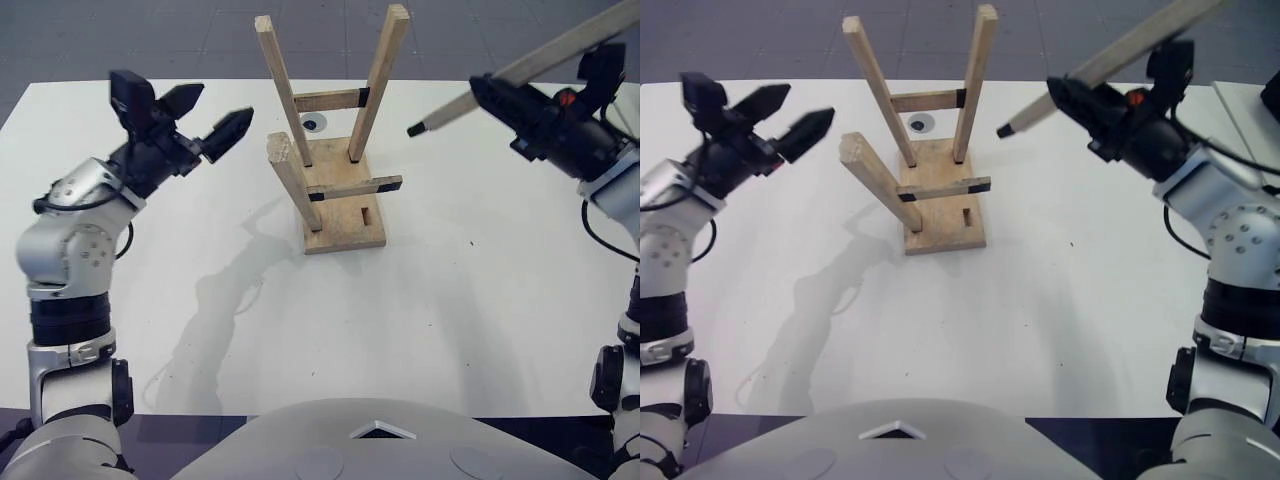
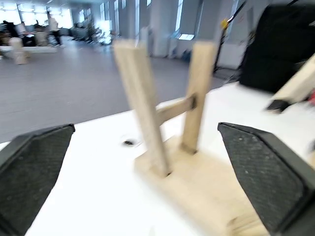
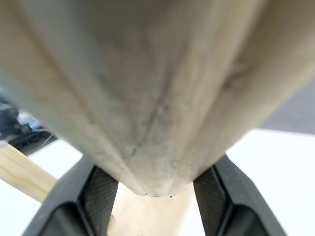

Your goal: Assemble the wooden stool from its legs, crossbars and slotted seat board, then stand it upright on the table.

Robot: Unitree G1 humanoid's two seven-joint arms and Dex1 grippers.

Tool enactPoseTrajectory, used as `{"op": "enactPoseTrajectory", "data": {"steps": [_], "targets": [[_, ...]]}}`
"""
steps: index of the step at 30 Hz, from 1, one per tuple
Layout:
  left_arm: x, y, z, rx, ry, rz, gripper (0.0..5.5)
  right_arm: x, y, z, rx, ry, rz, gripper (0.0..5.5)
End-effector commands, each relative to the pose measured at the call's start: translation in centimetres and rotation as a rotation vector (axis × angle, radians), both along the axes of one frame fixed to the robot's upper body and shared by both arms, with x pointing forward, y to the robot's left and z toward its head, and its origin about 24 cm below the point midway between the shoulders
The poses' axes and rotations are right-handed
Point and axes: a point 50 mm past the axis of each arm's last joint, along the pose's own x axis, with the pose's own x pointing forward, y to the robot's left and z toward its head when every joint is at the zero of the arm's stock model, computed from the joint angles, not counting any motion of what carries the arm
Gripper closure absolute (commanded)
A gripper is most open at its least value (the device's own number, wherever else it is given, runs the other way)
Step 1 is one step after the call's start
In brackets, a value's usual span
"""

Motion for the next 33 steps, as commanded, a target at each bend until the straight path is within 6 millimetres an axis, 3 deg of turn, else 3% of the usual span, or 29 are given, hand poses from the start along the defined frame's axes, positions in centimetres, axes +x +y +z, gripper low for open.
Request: {"op": "enactPoseTrajectory", "data": {"steps": [1,9,19,25,30,33], "targets": [[1.5,-1.7,-6.8,0.280,0.091,0.062,0.10,-1.0,0.6,-4.4,-0.126,0.082,0.025,3.46],[2.0,-3.7,-10.4,0.310,0.107,0.074,0.10,-2.6,3.8,-6.5,-0.174,0.101,0.153,3.46],[1.7,-0.7,-11.3,0.376,0.135,0.126,0.10,-5.3,9.8,-5.8,-0.075,0.065,0.330,3.46],[1.5,1.4,-11.0,0.412,0.125,0.164,0.10,-4.4,9.9,-3.5,-0.181,-0.084,0.405,3.46],[1.5,1.5,-9.7,0.413,0.028,0.138,0.10,-2.3,10.3,-4.6,-0.261,-0.143,0.491,3.46],[1.6,1.7,-7.5,0.362,-0.092,0.143,0.10,-1.2,10.3,-5.9,-0.299,-0.143,0.533,3.46]]}}
